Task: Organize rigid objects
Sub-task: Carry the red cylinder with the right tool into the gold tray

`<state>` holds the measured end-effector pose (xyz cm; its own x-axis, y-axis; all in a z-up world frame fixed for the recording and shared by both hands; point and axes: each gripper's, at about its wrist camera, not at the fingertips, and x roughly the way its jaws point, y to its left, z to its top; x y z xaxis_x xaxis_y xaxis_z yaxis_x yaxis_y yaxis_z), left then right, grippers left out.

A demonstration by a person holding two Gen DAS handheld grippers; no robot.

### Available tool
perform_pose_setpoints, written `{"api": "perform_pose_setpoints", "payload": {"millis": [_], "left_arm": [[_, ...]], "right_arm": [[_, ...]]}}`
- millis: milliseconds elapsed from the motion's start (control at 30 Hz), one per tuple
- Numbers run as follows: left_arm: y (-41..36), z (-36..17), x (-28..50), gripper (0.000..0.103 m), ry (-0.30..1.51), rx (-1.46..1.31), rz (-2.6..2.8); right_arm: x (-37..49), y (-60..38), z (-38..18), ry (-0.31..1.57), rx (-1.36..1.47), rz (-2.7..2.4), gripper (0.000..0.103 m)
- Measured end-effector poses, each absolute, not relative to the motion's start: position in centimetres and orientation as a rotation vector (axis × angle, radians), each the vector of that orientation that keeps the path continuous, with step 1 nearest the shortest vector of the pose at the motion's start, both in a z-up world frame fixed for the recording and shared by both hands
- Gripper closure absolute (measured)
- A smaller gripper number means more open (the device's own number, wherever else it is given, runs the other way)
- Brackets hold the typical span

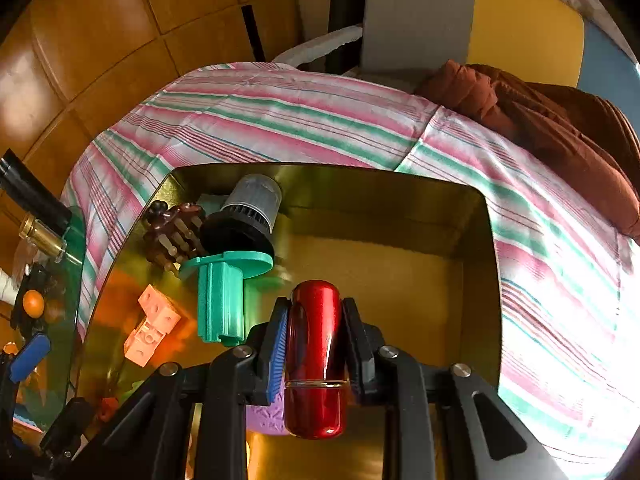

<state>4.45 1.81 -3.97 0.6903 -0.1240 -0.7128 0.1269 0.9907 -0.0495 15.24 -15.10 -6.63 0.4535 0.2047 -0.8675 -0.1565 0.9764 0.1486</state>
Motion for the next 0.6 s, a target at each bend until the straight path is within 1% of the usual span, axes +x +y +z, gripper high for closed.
{"api": "perform_pose_setpoints", "payload": {"millis": [167, 267, 367, 533, 600], "left_arm": [[1.7, -4.3, 4.5, 0.023, 0.808, 0.009, -0.141], [1.8, -4.4, 4.4, 0.023, 0.810, 0.012, -0.140], [1.9, -4.6, 4.6, 0.023, 0.817, 0.011, -0.132], [1.7, -4.7, 4.5, 0.023, 0.818, 0.022, -0.124], [1.6, -4.5, 4.4, 0.020, 0.814, 0.023, -0.121]], "right_arm": [[16.4, -14.6, -8.3, 1.100, 0.058, 0.203, 0.078], [16.6, -14.6, -9.5, 1.139, 0.117, 0.230, 0.077], [16.4, -14.4, -9.6, 1.142, 0.127, 0.234, 0.071], [15.7, -14.5, -9.6, 1.135, 0.124, 0.228, 0.071], [15.3, -14.7, -9.2, 1.117, 0.127, 0.222, 0.070]]}}
